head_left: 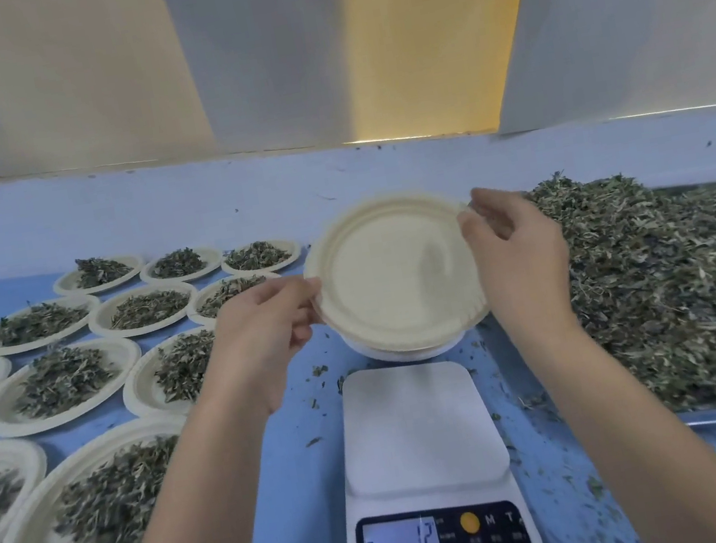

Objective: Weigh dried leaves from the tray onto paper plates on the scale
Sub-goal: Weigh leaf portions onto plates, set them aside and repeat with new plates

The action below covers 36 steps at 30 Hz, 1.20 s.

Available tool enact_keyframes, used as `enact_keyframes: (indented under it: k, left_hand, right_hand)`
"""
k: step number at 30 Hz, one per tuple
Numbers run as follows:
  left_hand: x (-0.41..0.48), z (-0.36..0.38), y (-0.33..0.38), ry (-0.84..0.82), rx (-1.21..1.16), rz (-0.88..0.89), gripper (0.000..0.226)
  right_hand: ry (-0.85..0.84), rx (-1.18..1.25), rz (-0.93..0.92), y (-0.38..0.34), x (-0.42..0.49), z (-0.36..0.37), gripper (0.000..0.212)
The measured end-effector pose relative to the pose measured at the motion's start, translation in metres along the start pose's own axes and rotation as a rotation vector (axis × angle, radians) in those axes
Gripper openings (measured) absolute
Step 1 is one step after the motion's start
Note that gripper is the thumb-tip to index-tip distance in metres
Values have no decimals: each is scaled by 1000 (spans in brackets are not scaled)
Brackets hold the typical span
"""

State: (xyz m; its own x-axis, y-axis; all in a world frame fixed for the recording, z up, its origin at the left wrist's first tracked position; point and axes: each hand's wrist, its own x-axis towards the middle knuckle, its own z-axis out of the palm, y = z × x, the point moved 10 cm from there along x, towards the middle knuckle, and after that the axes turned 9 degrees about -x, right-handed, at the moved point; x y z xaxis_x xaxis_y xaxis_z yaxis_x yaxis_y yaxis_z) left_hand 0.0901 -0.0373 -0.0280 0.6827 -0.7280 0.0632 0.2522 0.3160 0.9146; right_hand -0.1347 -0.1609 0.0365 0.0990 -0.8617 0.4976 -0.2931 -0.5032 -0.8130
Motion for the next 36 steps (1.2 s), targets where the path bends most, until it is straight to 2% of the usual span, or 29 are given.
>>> enact_keyframes:
  k: [2, 4, 6, 8, 13, 18, 24, 36]
  left_hand:
    - [-7, -1, 0, -71, 2, -49, 19]
    - [-15, 1, 0, -184, 41, -118, 5]
    - [-21, -3, -2, -267, 121, -200, 28]
    - [-24, -10, -4, -289, 261, -252, 38]
    - [-23, -25, -23, -286, 576, -374, 17]
    - [-18, -25, -44, -212, 577, -416, 15]
    - [-6, -28, -46, -120, 609, -324, 5]
    - [-6, -31, -58, -105, 730, -340, 9]
  right_hand:
    - [-78, 59, 89, 15, -2, 1, 29]
    - [-137, 65, 128, 24, -6, 2, 26]
    - [-201, 93, 160, 33, -9, 4, 22]
    - [-291, 135, 203, 42, -11, 10, 20]
    - [-469, 39, 297, 69, -26, 33, 18]
    - [-501, -70, 362, 97, -37, 46, 18]
    - [-476, -93, 358, 107, -35, 49, 14]
    - [-448, -130, 287, 114, -34, 49, 11]
